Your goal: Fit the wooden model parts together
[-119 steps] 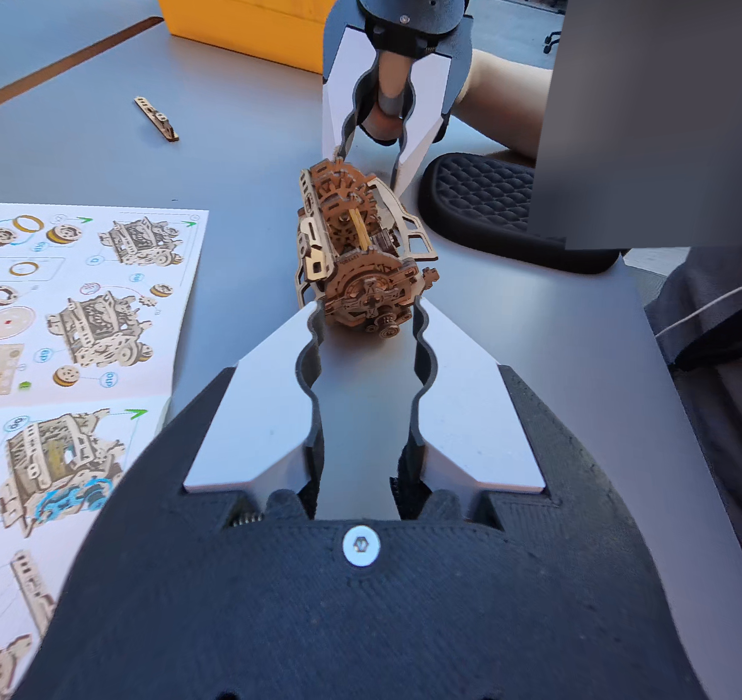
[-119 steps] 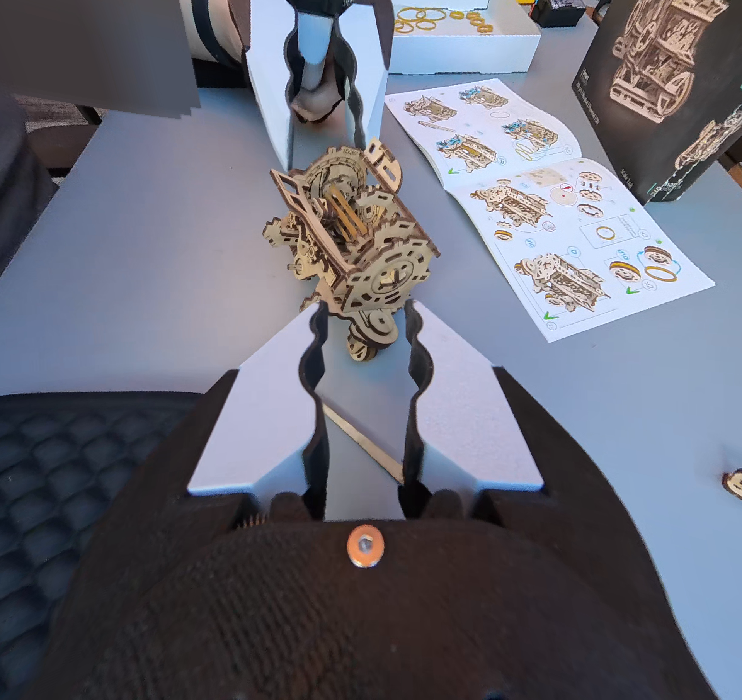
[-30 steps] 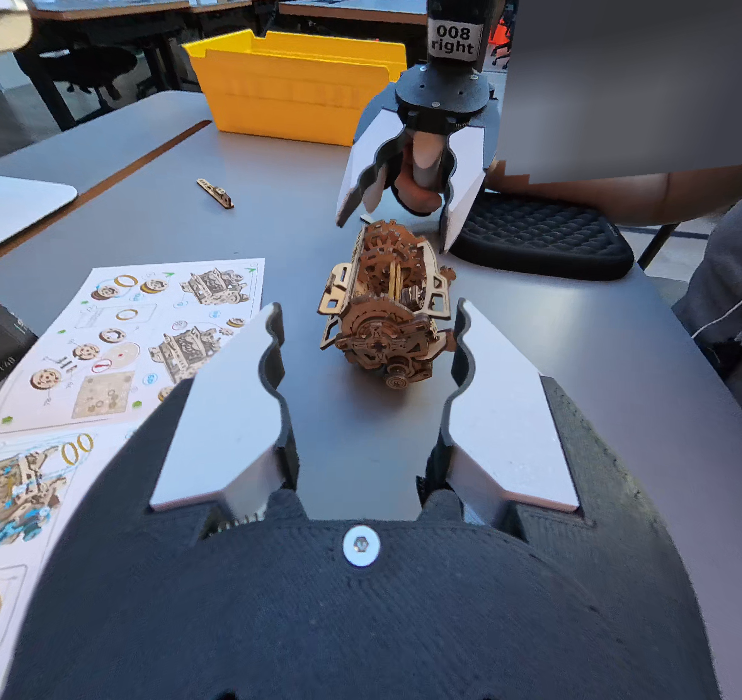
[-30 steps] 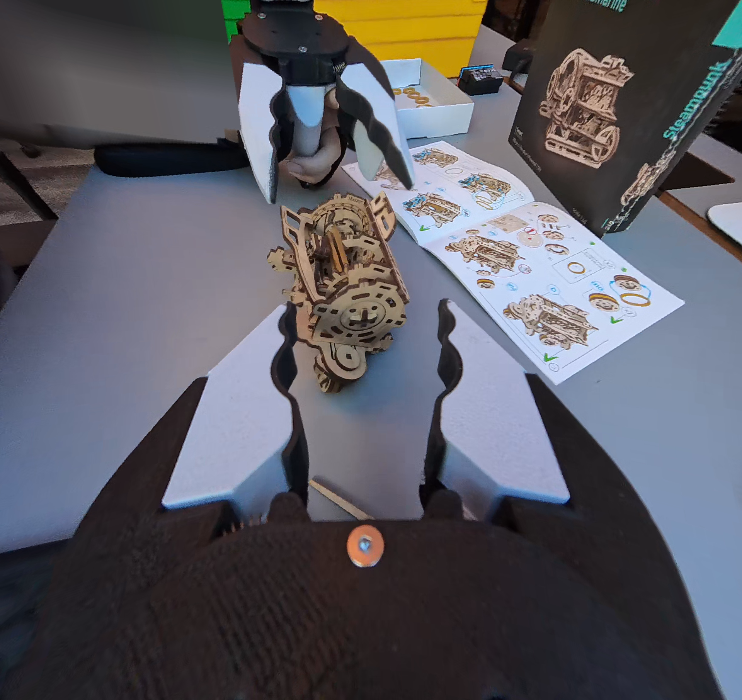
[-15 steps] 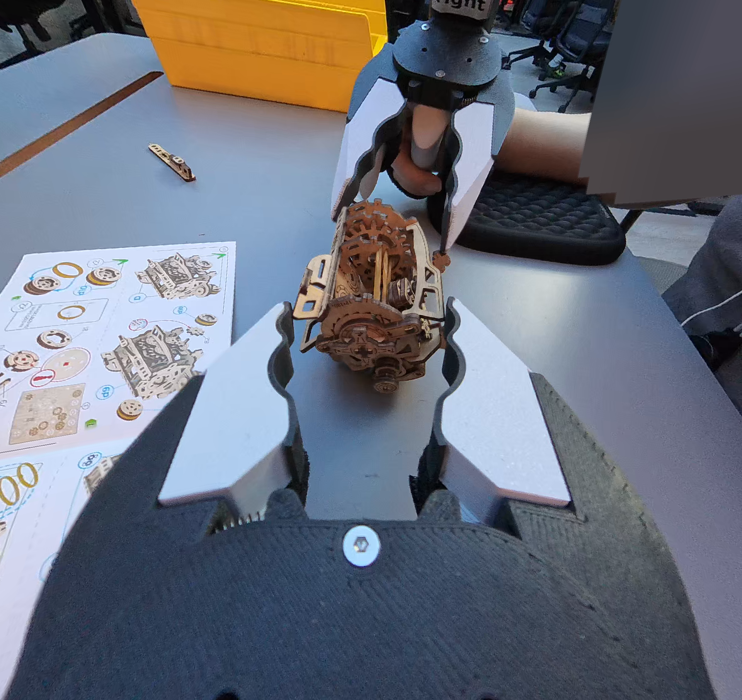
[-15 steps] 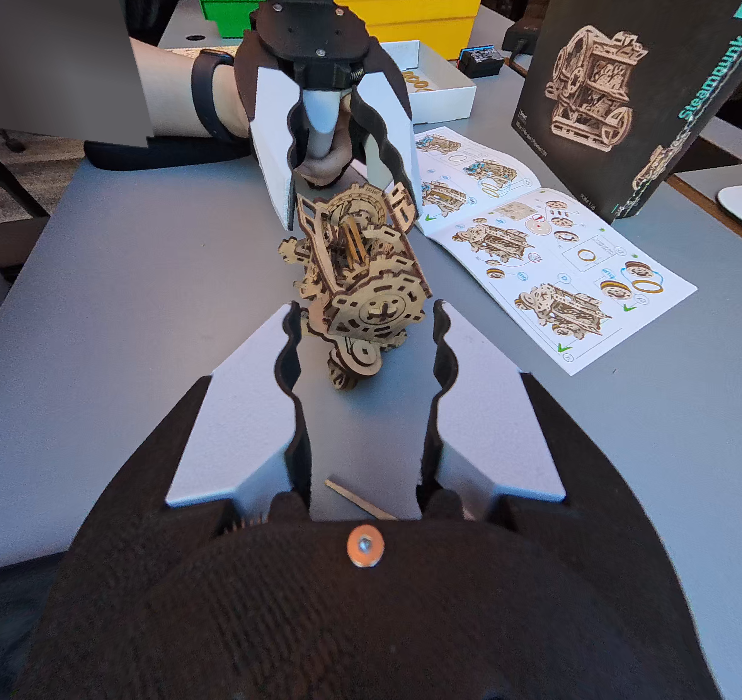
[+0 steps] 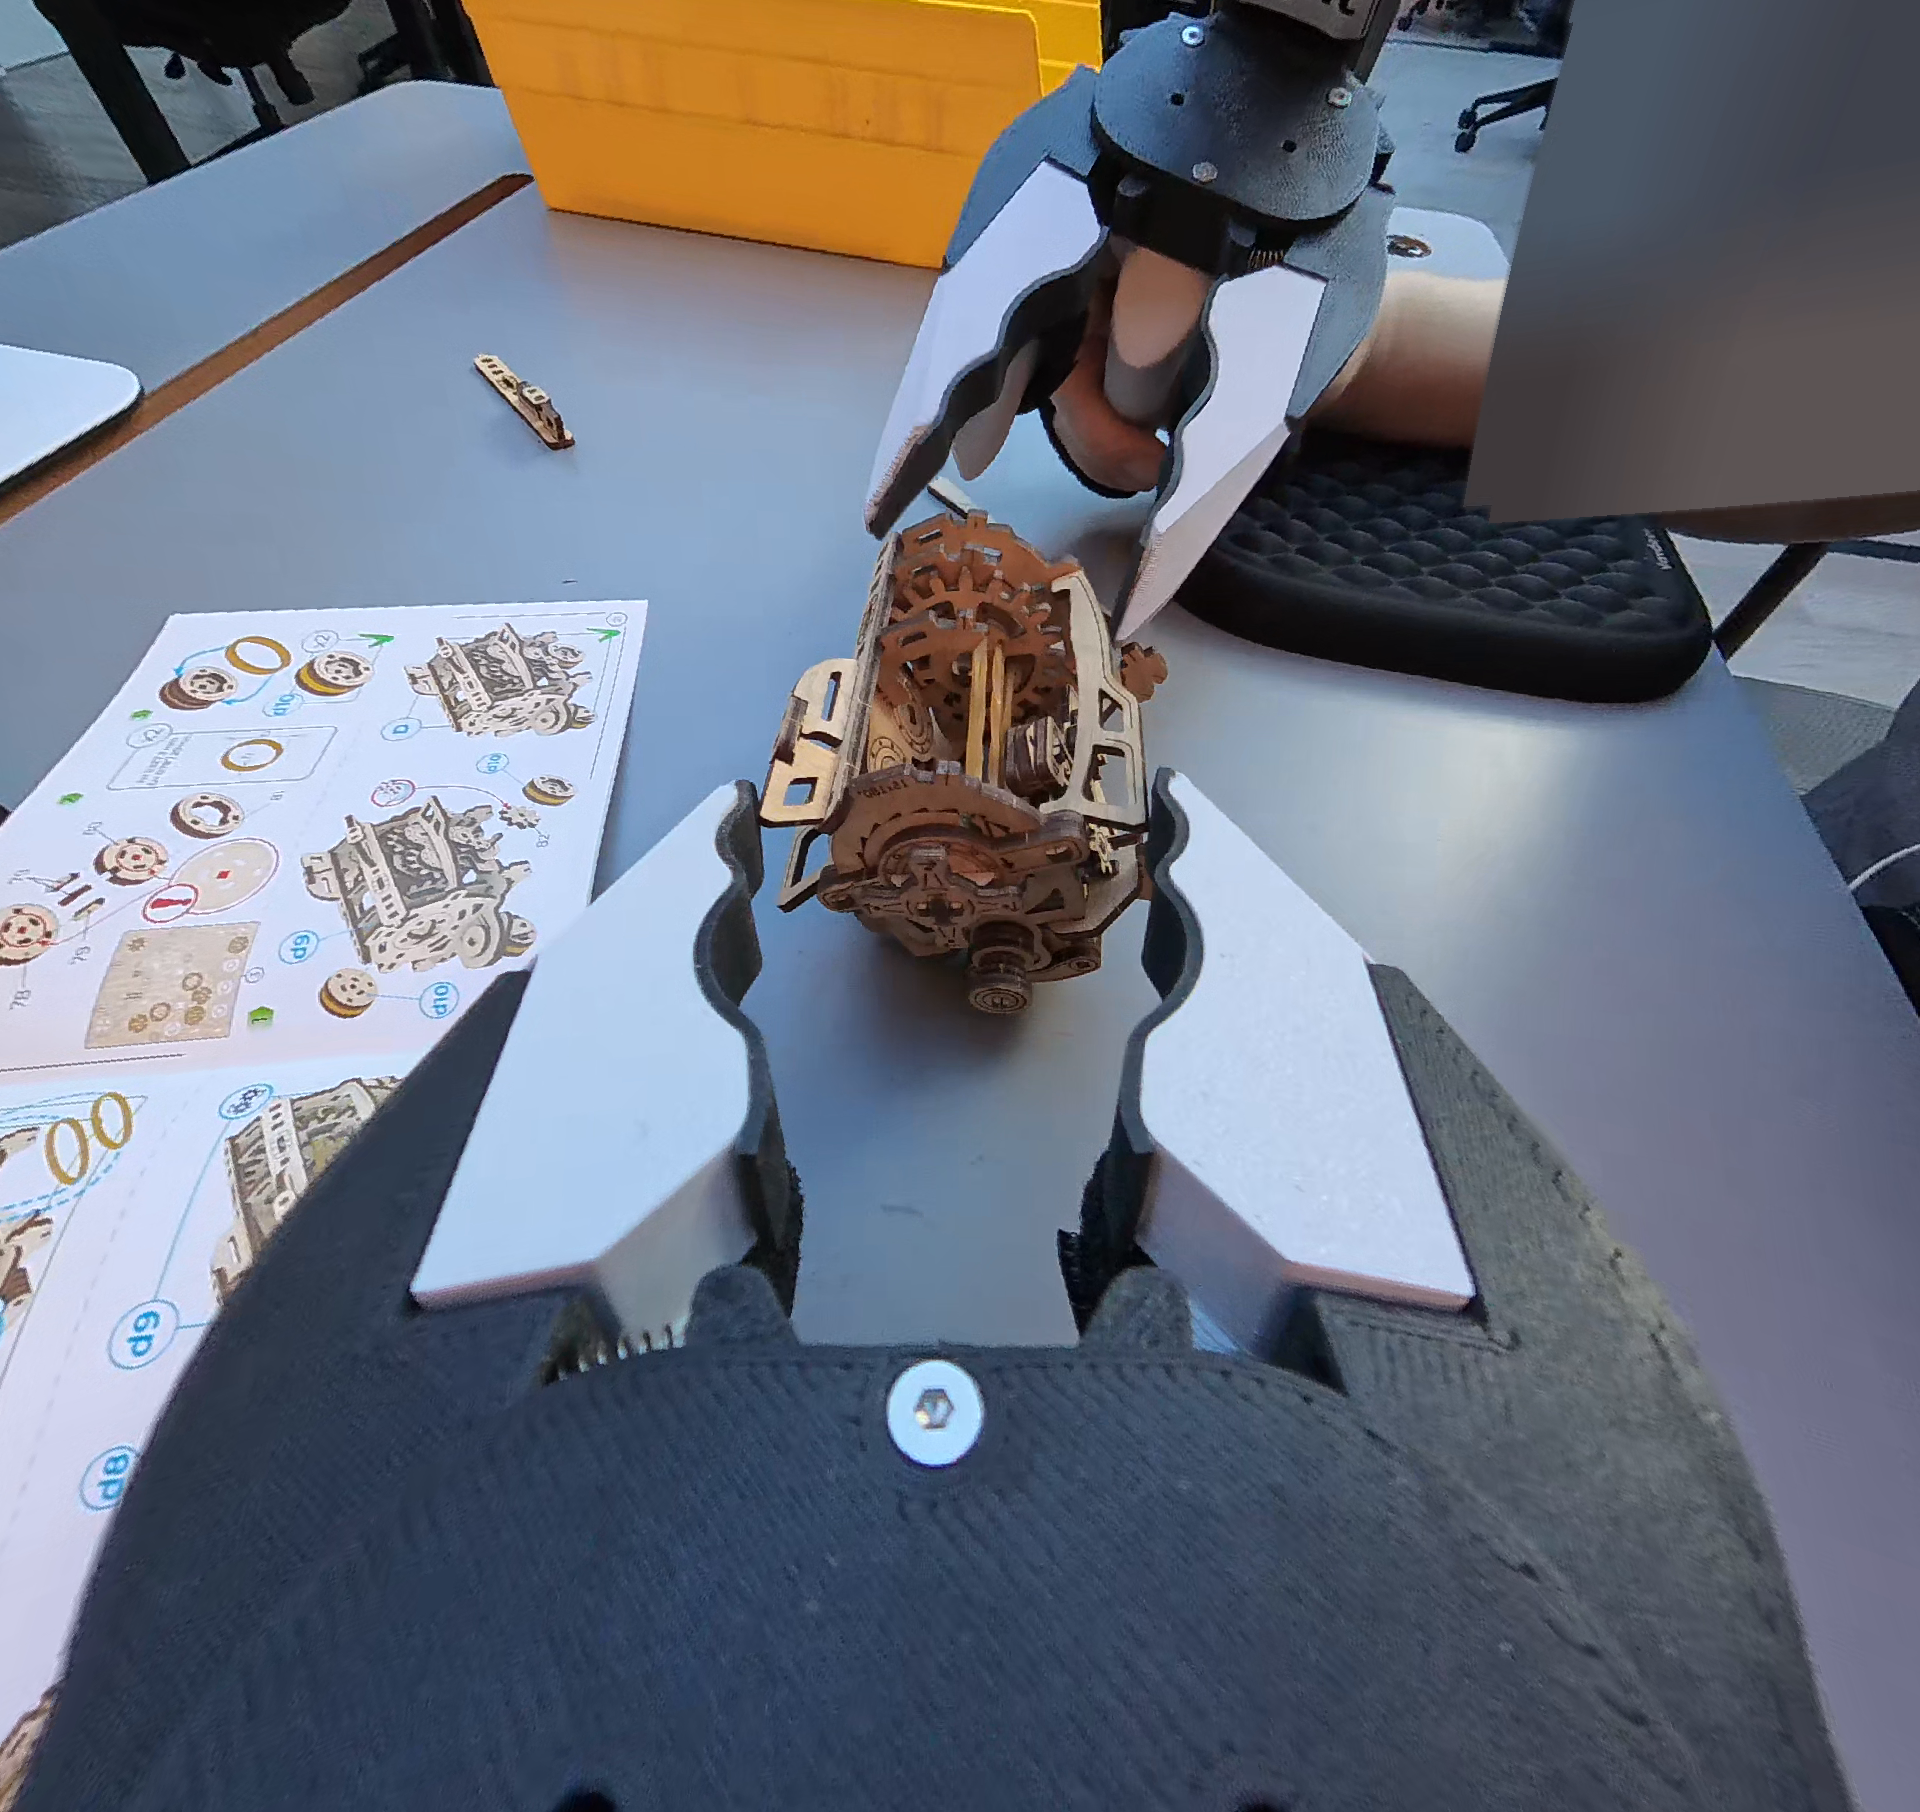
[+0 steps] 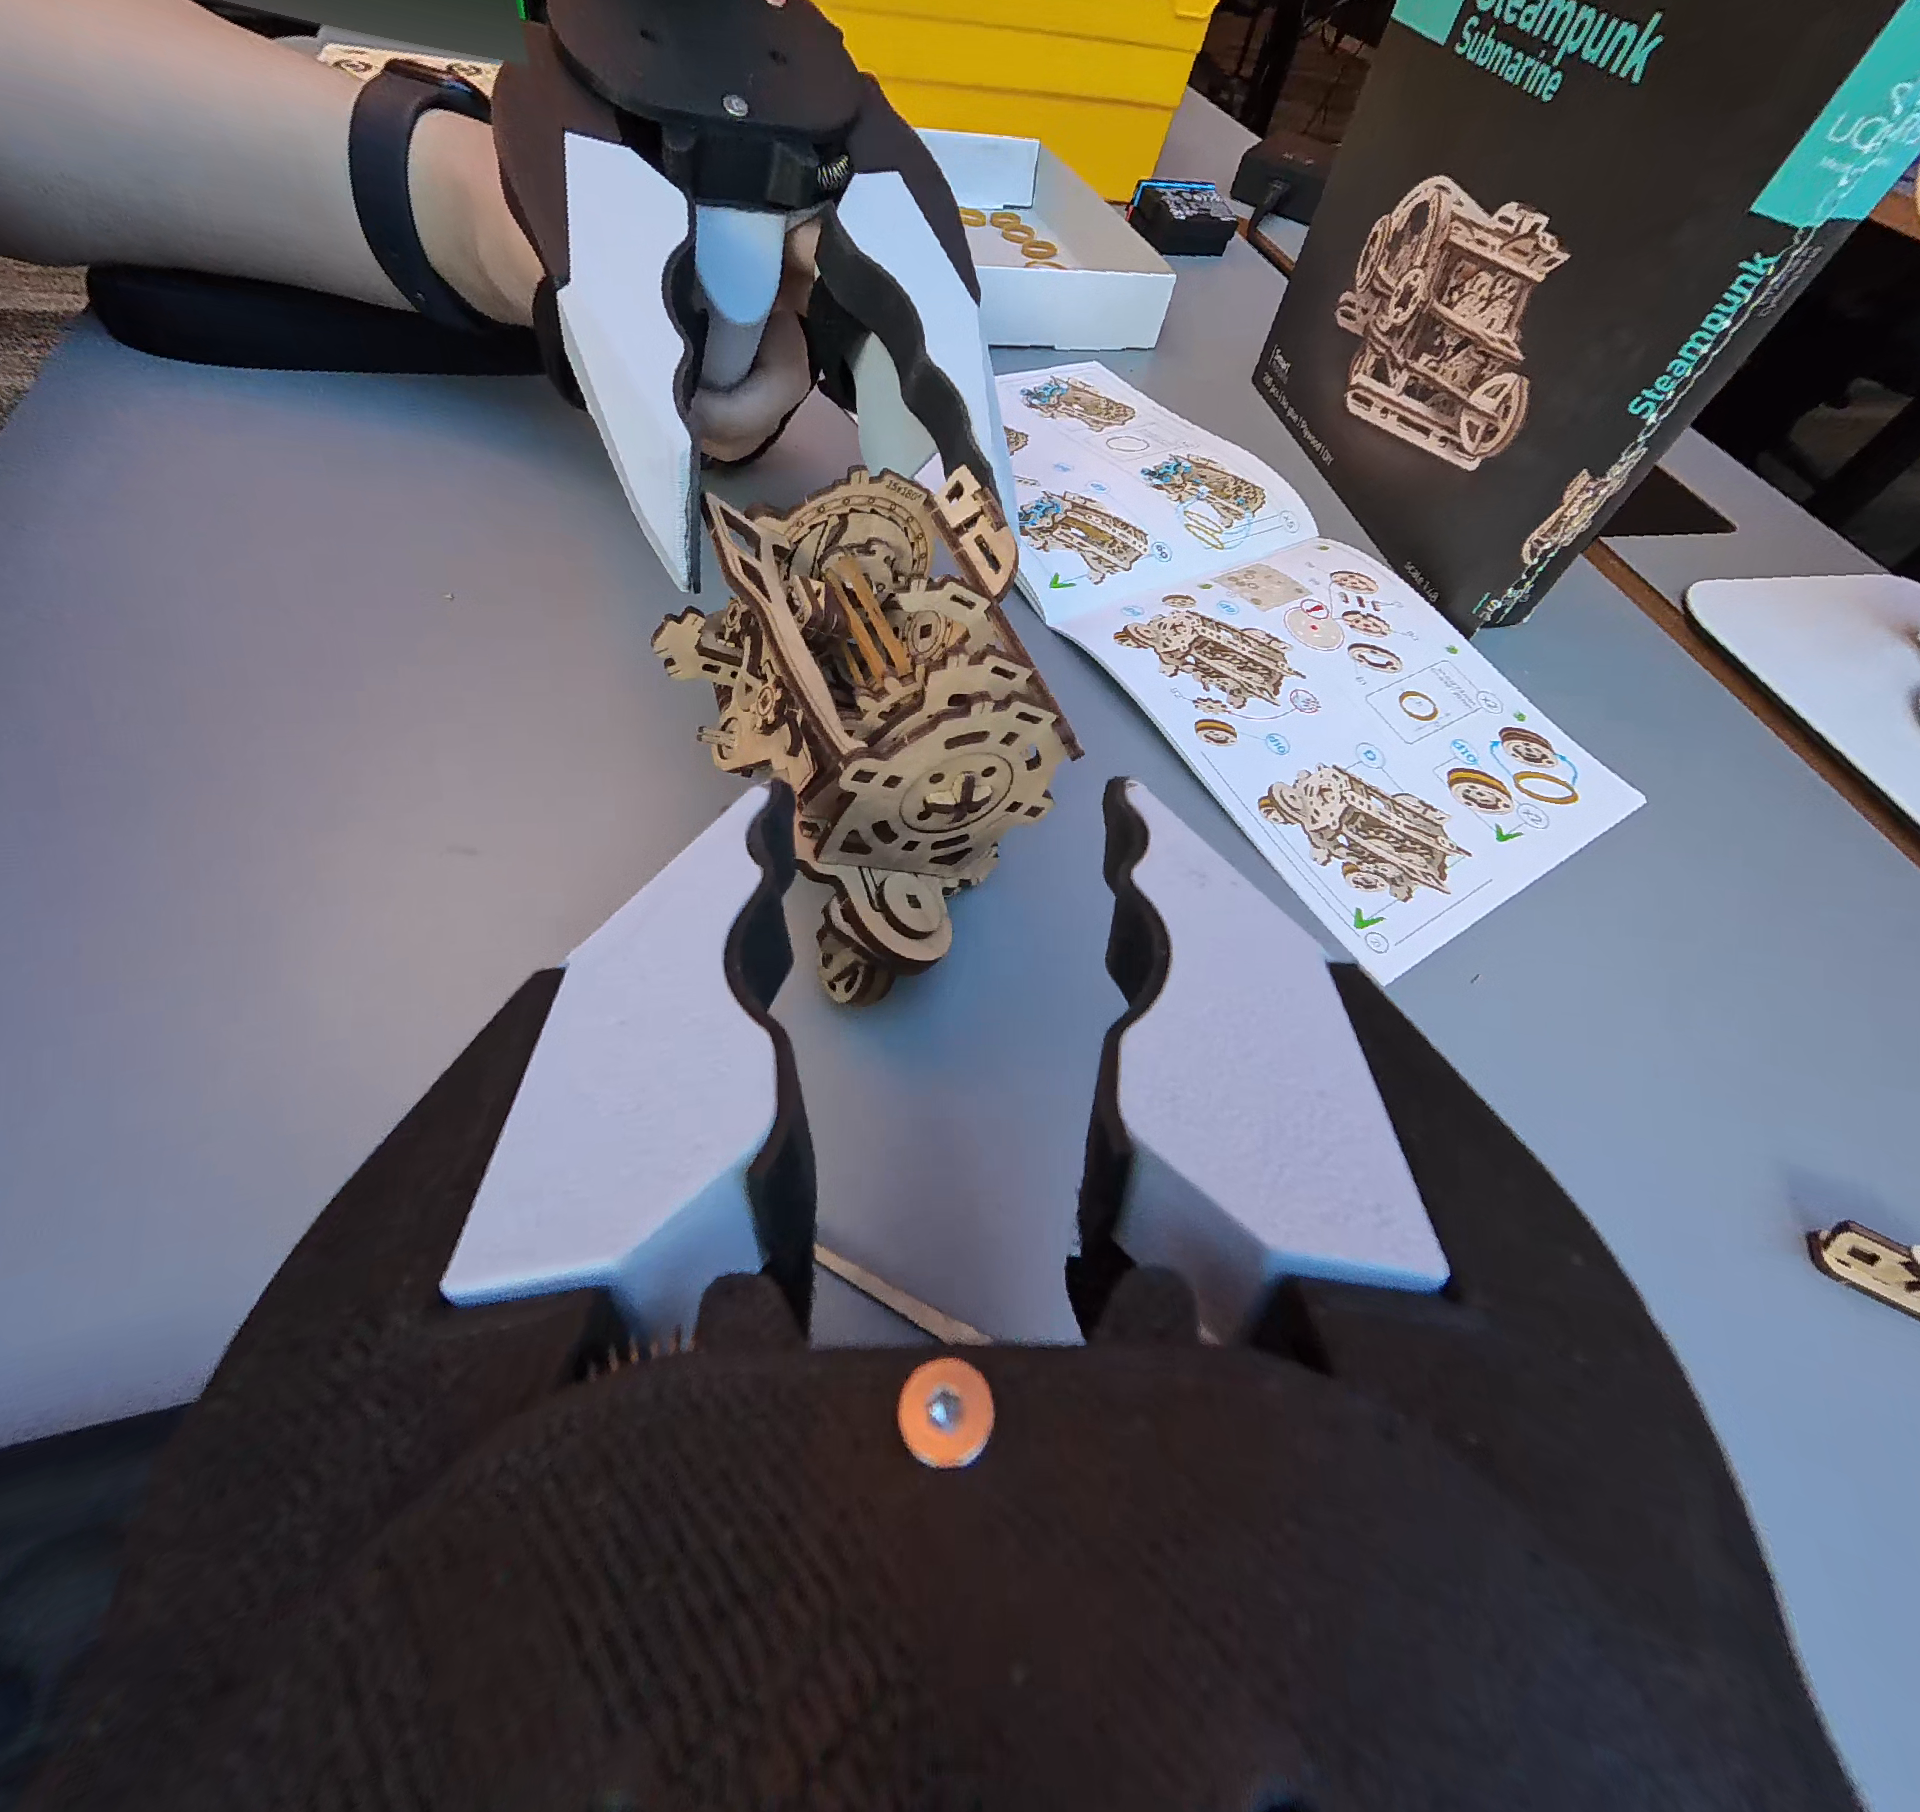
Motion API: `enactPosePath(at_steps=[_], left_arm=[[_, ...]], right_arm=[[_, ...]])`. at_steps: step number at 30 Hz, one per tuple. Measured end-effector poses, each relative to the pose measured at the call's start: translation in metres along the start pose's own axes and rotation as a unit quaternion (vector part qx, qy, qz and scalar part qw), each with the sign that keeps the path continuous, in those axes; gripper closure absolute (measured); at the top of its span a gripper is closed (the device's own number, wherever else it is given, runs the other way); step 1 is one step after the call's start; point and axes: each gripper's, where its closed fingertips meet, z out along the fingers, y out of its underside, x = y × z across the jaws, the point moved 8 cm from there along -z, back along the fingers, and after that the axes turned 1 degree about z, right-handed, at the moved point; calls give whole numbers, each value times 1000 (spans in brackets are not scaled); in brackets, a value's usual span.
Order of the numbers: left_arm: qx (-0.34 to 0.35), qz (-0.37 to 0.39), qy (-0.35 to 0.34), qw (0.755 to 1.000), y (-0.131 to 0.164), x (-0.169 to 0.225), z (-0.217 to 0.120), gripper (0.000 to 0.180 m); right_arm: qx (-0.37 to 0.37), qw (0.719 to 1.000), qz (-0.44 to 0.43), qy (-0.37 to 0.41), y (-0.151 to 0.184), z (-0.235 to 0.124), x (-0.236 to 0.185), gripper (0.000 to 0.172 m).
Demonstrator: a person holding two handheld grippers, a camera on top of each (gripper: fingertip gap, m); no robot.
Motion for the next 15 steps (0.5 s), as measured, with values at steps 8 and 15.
enactPosePath(at_steps=[8, 15], left_arm=[[-7, 44, -17, 999, -2, 7, 1, 108], [-21, 50, -26, 998, -4, 12, 5, 108]], right_arm=[[-14, 1000, -25, 3, 1, 2, -3, 117], [-4, 1000, -28, 7, 0, 0, -3, 119]])
